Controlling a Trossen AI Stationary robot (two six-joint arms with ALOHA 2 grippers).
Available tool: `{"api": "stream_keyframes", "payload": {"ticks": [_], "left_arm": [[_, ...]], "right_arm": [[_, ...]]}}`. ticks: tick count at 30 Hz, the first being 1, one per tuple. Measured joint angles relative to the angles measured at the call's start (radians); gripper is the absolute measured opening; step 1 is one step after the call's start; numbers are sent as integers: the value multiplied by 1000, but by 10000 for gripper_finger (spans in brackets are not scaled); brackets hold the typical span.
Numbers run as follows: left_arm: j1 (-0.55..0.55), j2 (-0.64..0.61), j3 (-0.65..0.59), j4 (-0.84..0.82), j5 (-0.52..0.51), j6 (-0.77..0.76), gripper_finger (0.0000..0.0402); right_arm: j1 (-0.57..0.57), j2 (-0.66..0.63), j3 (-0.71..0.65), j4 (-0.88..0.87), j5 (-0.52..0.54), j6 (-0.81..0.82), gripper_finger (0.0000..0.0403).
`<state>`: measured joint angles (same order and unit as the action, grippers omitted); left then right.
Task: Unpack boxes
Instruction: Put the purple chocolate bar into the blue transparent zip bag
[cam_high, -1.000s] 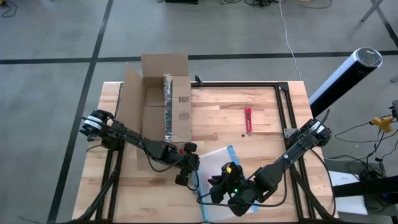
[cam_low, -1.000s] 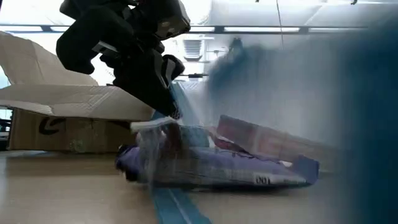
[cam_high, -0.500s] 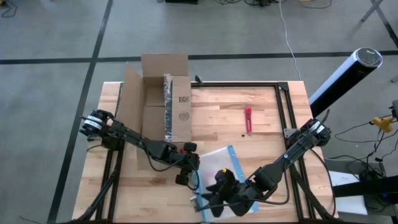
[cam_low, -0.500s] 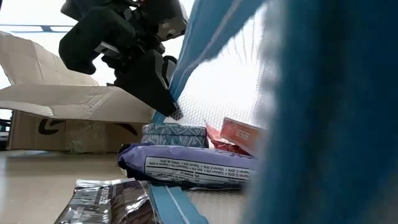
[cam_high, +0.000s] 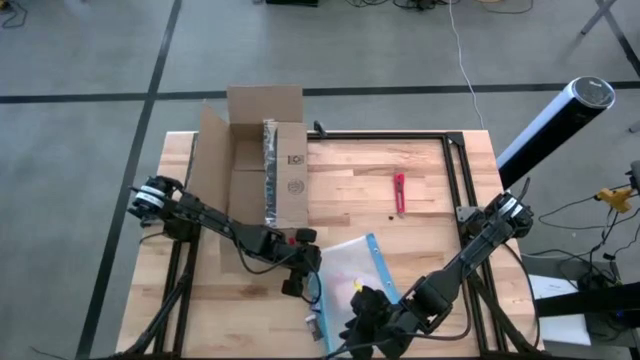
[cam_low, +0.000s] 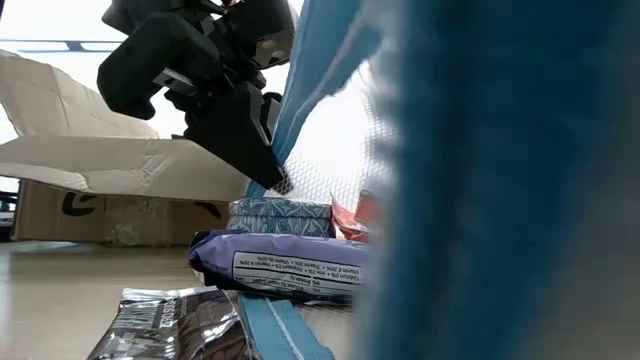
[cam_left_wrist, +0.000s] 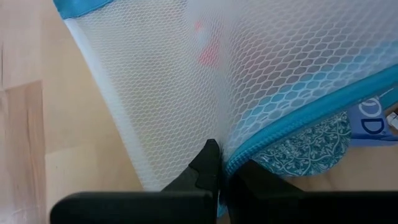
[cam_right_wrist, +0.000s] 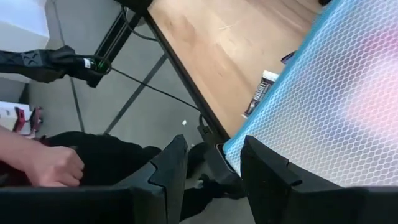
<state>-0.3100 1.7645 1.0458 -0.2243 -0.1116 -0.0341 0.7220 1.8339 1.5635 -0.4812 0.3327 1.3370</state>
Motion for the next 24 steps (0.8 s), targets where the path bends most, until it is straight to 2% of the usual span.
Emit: {"api": "stream_keyframes", "payload": {"ticks": [4,9,14,18,24], "left_arm": [[4,0,0,-5,8,0,0],[5,0,0,-13,16,1,0],[8,0,1,-18,18,1,0],[14,0,1,-20,23,-2,0],[20,0,1,-22,24,-11,0]], "right_arm": [[-6,-8,1,-4,0,-29,119],[-10,-5,91,-151,-13,-110,106],[0,57,176,-368,-171,-189,91],[11,118,214,-358,-256,-257,81],[34,202,294,-354,-261,-340,77]]}}
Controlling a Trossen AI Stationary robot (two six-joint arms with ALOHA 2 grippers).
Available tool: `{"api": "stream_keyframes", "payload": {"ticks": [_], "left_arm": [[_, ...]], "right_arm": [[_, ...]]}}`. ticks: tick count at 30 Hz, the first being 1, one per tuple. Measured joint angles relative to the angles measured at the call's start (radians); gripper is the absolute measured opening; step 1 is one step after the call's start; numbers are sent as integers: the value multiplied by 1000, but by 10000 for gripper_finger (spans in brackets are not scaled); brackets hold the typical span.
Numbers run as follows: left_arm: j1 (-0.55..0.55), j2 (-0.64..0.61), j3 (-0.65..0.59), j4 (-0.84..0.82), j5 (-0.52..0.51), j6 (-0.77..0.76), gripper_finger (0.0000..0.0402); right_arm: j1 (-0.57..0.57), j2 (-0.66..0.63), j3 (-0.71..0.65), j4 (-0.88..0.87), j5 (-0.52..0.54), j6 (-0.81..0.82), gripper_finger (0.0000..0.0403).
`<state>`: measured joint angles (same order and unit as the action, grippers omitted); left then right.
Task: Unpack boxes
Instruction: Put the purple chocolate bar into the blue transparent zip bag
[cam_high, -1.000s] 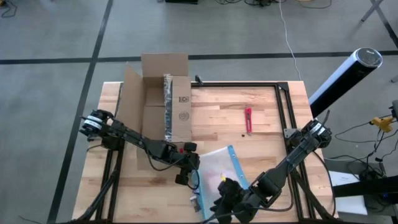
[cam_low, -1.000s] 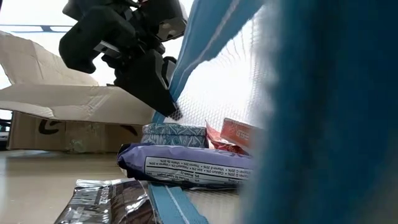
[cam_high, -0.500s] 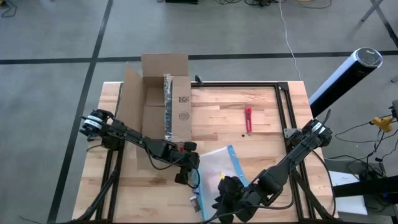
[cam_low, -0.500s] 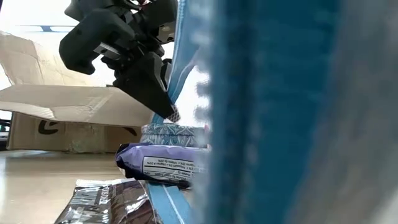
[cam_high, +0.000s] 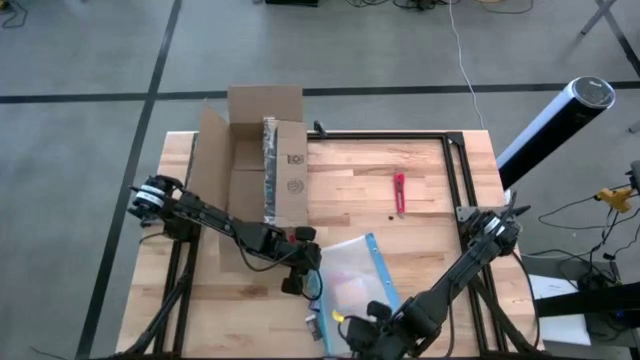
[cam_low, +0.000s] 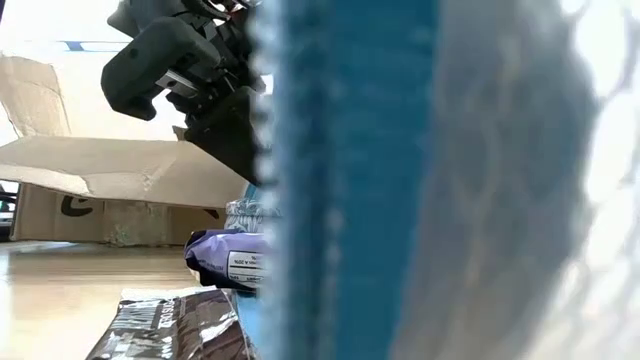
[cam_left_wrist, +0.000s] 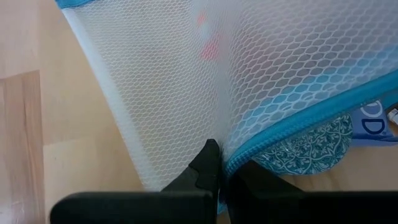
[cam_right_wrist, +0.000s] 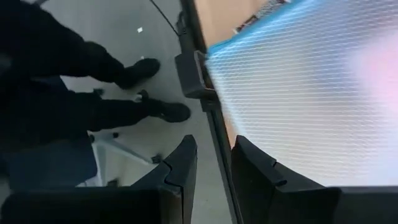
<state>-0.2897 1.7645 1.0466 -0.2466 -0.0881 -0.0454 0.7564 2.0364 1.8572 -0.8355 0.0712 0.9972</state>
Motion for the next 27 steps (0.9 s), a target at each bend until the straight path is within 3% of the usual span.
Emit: {"api": "stream_keyframes", "payload": {"ticks": [10,18,27], "left_arm": [[4,0,0,-4,19,-1,0],[4,0,0,-8,27,-7,0],[4,0,0,-9,33,-8,0]], "right_arm": [[23,198,171,9,-64,-119,137],[6,200,186,-32,5,-118,222],[-18,231,185,-73,61,-265,287]]}}
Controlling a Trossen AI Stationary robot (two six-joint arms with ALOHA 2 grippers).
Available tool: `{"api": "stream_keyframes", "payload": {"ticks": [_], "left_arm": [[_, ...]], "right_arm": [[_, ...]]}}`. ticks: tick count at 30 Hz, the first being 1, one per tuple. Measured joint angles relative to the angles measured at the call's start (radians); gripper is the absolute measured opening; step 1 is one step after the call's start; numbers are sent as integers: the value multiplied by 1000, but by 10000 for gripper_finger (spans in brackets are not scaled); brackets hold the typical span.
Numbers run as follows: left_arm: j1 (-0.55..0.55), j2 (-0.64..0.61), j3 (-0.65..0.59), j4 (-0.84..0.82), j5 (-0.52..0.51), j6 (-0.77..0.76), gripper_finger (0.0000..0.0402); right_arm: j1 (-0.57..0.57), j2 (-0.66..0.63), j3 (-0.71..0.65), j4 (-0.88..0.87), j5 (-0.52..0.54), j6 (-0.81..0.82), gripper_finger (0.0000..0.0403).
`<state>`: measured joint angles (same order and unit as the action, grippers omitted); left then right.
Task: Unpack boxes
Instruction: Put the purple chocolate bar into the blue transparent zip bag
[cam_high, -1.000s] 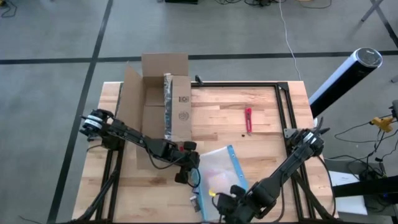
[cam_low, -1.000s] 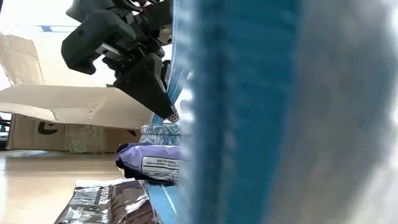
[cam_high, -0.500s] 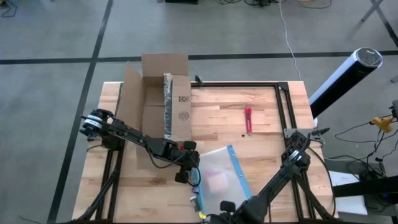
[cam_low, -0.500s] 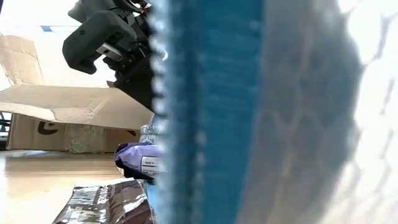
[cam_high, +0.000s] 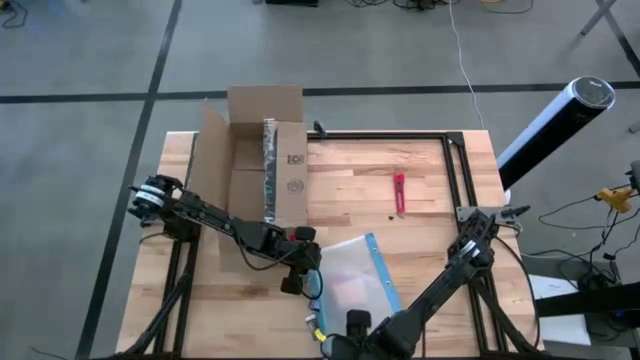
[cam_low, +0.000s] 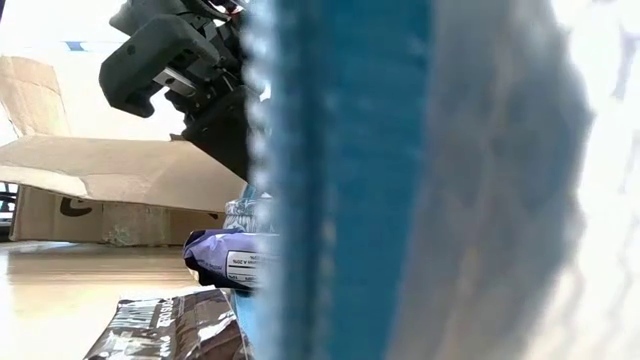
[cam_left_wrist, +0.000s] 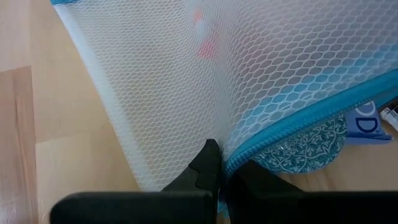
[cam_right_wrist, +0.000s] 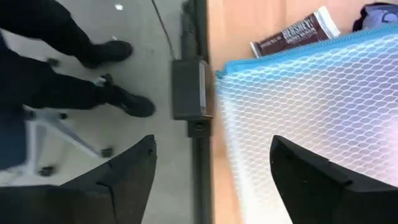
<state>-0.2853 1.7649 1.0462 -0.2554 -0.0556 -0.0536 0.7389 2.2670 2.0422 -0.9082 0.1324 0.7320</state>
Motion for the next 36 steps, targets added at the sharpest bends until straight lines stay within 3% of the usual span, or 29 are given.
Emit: {"api": "stream_keyframes", "payload": {"ticks": [8,15,36], "left_arm": [[2,0,0,-3,13,0,0],[5,0,0,-9,16,0,0],[10,0,-1,-14,18,9,0]], "right_arm": [[-13,58,-1,-61,18,-112,299],[-15,71,-1,-82,70,-158,275],[-48,74,-2,-68,96,-156,95]]}}
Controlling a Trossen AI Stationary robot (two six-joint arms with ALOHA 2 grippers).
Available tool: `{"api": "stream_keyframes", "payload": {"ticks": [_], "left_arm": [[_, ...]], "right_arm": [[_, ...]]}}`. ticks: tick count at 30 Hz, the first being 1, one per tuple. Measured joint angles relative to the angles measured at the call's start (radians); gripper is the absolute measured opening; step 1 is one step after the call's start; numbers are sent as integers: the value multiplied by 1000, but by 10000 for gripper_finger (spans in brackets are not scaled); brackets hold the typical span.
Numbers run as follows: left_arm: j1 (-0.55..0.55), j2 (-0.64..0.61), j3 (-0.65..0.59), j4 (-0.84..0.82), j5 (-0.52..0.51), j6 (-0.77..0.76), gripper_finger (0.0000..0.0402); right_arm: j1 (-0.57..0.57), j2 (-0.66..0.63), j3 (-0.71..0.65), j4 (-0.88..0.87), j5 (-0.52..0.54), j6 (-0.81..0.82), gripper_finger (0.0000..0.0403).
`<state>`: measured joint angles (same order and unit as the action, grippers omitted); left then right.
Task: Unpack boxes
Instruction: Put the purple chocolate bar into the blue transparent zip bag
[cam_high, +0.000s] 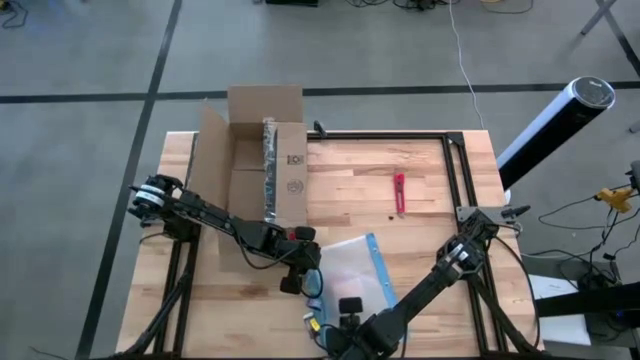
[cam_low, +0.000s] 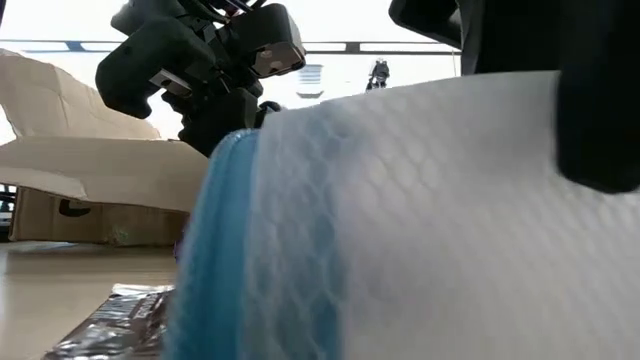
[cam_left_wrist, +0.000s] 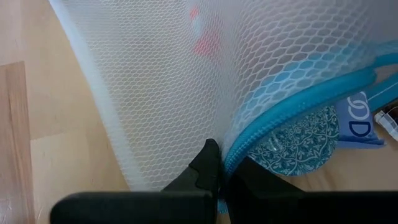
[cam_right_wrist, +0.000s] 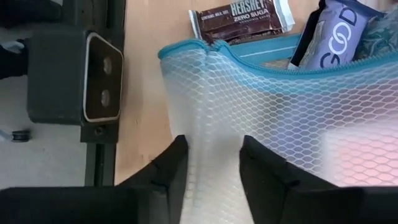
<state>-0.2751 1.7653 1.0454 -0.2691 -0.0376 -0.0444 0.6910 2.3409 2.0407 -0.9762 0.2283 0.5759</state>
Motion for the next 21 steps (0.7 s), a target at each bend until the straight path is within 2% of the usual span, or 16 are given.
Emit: {"api": "stream_keyframes", "payload": {"ticks": [6,16,21], "left_arm": [[0,0,0,0,0,1,0],[0,0,0,1,2,1,0],[0,0,0,1,2,1,0]], "right_arm": [[-13,0,-1,24,-51,22,9],[-18,-1,10,23,-53,168,1],[-18,-28,44,6,-4,256,0]]}}
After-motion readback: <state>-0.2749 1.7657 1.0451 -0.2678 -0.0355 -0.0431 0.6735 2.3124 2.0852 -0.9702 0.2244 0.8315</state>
